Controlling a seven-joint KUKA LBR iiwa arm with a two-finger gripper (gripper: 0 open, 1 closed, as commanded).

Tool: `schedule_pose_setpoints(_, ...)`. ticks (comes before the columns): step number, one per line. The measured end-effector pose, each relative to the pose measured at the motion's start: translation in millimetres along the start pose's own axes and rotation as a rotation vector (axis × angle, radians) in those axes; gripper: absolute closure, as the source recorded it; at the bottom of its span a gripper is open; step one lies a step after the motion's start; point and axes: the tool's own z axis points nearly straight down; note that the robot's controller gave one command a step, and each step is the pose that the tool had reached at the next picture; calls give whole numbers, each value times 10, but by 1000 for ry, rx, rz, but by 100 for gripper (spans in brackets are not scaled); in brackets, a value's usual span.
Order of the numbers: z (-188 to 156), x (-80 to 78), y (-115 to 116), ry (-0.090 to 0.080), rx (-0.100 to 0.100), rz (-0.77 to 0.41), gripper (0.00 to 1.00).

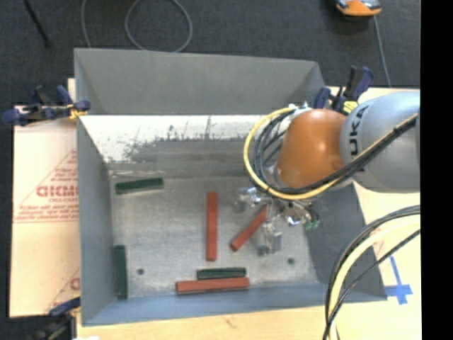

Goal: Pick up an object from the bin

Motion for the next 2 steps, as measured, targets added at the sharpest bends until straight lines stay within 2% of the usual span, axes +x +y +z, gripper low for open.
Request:
schedule_pose_setpoints(1, -25, -8, 30, -2, -3, 2, 100)
schedule_pose_setpoints(2, -1763, -31, -156, -9, 3, 57, 100)
